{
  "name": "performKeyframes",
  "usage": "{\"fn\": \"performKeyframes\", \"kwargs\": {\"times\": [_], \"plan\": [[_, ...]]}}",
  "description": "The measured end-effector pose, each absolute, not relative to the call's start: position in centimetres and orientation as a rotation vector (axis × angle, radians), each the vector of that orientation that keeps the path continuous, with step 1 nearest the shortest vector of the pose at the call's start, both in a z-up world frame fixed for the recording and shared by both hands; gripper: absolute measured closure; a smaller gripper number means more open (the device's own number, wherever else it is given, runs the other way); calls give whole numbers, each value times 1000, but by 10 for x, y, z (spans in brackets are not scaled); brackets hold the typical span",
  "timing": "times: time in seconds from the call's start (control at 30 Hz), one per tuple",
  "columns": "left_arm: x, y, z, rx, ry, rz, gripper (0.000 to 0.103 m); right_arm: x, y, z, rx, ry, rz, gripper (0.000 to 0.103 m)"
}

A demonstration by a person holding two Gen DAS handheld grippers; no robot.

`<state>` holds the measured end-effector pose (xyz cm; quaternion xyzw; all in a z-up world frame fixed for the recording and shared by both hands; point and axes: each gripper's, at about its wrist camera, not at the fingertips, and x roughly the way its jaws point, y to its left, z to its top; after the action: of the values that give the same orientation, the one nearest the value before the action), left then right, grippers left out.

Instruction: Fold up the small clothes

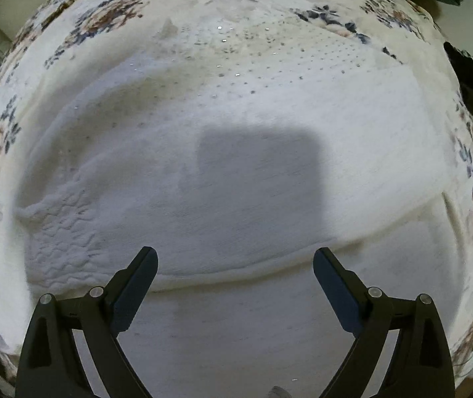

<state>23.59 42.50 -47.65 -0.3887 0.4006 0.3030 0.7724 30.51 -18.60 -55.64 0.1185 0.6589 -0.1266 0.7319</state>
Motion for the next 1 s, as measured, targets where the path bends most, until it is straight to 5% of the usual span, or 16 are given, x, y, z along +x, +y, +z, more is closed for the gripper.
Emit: {"fn": "performKeyframes", "kwargs": {"times": [0.33, 0.7, 1.0], "plan": [[348, 190, -363, -403, 908, 168, 96, 307, -263, -549, 435, 1465, -252, 7], [397, -163, -429, -276, 1132, -356, 95, 250, -459, -530, 578, 1422, -394, 7], [401, -278, -454, -191, 1259, -342, 89, 186, -579, -529, 742, 1425, -433, 7]]}}
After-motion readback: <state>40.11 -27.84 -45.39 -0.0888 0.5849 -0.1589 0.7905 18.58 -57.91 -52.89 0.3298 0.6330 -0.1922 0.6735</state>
